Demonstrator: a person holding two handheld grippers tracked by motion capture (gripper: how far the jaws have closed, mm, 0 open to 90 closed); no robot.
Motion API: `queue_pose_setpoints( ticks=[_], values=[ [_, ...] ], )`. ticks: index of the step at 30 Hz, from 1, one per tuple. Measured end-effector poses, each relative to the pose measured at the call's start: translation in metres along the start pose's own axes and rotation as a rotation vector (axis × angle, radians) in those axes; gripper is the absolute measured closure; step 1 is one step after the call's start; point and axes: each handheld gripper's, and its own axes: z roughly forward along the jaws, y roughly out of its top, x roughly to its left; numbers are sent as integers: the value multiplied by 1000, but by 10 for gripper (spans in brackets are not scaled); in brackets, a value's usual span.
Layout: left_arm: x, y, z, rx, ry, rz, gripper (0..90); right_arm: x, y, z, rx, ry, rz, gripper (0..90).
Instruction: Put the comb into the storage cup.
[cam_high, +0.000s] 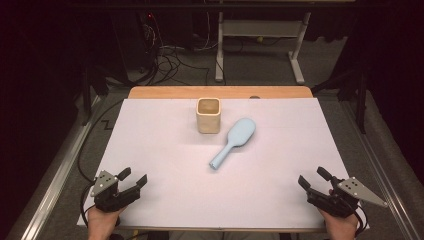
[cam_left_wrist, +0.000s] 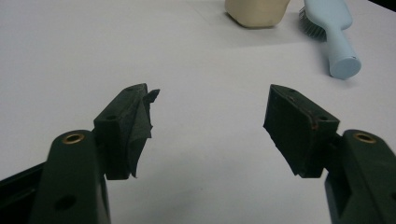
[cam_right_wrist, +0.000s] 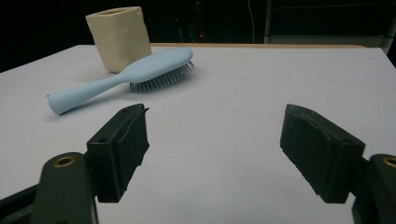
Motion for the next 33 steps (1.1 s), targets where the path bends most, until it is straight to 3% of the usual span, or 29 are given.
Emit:
queue_pose_setpoints(
  ticks=[17, 27, 33],
  values=[
    [0, 0, 1, -1, -4, 1, 328, 0, 1, -1, -12, -2, 3, 243],
    [-1, 1, 1, -9, -14, 0, 327, -2, 4, -4, -47, -1, 44, 244],
    [-1, 0, 0, -12, -14, -5, 327, -1, 6, -3, -51, 7, 34, 259]
  ],
)
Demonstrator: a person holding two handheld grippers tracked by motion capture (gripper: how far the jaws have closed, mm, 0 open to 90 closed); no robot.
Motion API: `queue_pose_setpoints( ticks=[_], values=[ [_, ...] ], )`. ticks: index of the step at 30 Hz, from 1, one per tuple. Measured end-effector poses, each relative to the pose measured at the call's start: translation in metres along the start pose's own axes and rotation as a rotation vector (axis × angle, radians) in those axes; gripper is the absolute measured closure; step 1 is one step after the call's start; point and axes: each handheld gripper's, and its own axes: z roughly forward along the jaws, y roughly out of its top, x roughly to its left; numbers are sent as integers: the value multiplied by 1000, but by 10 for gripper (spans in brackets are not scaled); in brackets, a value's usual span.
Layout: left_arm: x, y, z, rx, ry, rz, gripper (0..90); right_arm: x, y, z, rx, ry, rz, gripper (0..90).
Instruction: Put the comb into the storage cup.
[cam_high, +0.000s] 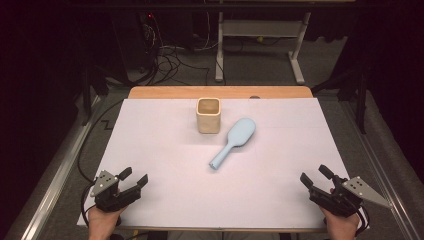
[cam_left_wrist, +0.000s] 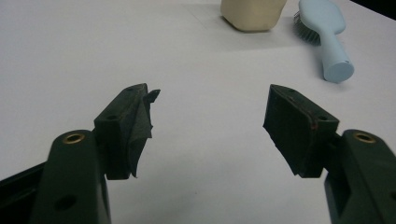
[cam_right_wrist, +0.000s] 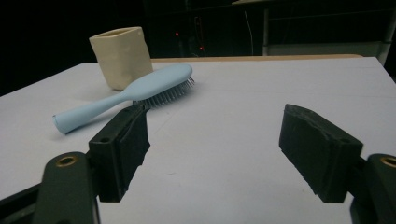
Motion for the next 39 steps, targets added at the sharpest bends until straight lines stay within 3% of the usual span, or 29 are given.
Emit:
queue_pose_setpoints(
  ticks=[27, 39],
  values=[
    [1, 1, 2, -2, 10, -11, 324, 12, 4, 13, -1, 39, -16, 273],
    [0, 1, 3, -2, 8, -1, 324, 21, 5, 21, 1, 66, -45, 283]
  ],
)
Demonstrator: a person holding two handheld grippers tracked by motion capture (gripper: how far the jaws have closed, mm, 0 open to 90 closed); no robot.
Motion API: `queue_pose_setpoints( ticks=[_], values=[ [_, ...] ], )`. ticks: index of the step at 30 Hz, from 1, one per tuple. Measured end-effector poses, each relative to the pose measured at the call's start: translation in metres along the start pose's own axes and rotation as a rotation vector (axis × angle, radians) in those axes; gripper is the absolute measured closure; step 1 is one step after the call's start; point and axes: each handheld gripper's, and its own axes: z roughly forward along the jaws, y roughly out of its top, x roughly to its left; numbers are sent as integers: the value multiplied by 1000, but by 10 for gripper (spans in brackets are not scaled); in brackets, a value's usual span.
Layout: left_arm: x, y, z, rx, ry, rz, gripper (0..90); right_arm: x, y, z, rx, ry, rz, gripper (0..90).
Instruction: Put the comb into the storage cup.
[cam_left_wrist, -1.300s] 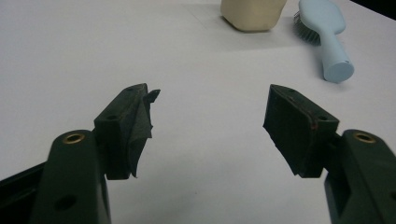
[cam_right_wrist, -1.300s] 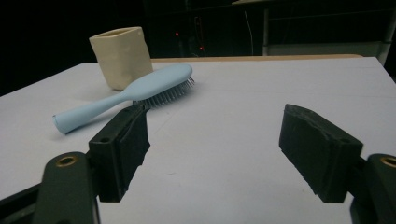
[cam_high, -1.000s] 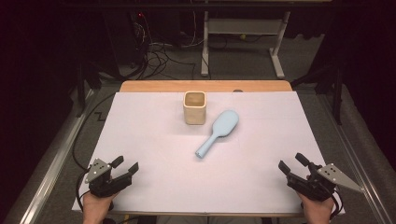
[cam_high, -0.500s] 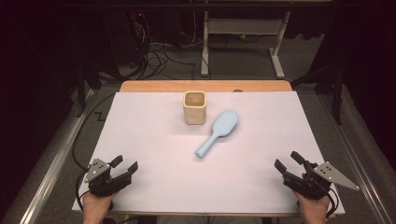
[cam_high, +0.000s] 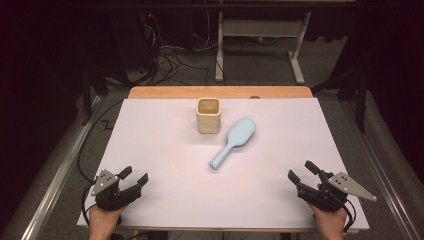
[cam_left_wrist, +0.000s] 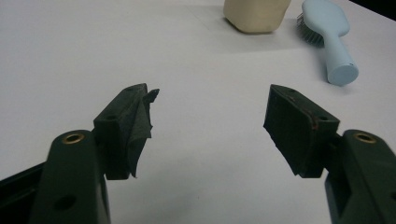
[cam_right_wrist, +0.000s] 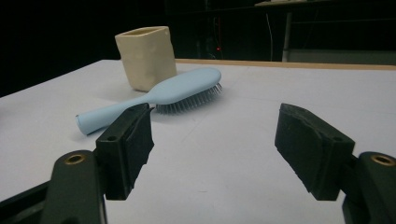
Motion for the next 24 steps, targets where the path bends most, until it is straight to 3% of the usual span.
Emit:
queue_pose_setpoints(
  ticks=[24],
  values=[
    [-3, 1, 2, 3, -11, 14, 326, 13, 4, 19, -1, 50, -7, 286]
  ],
)
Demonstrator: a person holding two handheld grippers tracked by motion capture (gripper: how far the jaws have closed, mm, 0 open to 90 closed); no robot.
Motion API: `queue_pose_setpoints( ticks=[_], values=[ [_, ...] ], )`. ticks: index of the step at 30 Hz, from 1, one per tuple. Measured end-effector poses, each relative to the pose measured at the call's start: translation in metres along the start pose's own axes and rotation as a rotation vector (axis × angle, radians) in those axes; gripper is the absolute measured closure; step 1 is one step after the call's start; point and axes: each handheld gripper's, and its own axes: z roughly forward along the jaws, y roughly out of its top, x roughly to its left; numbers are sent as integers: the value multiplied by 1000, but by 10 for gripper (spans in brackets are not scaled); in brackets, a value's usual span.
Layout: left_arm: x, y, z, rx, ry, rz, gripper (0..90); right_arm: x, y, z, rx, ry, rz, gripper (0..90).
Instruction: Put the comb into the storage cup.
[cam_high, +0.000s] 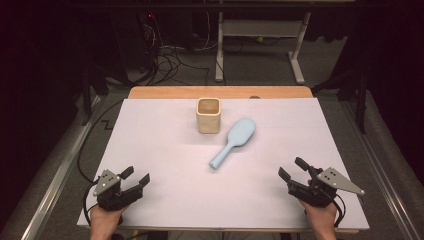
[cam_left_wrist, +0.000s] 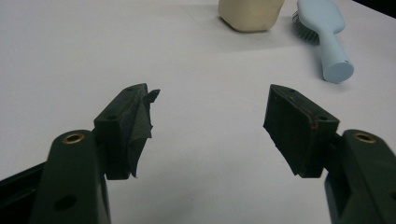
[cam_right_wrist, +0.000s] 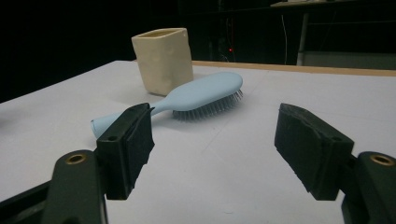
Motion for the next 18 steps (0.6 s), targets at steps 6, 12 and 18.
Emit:
queue_pose_setpoints(
  ticks=[6, 12, 18],
  values=[
    [-1, 0, 0, 1, -3, 3, 326, 4, 1, 5, -3, 13, -7, 287],
    [-1, 0, 1, 1, -4, 6, 327, 9, 3, 11, -2, 29, -9, 290],
    [-2, 1, 2, 2, -6, 5, 327, 11, 3, 15, -3, 39, -5, 291]
  ],
)
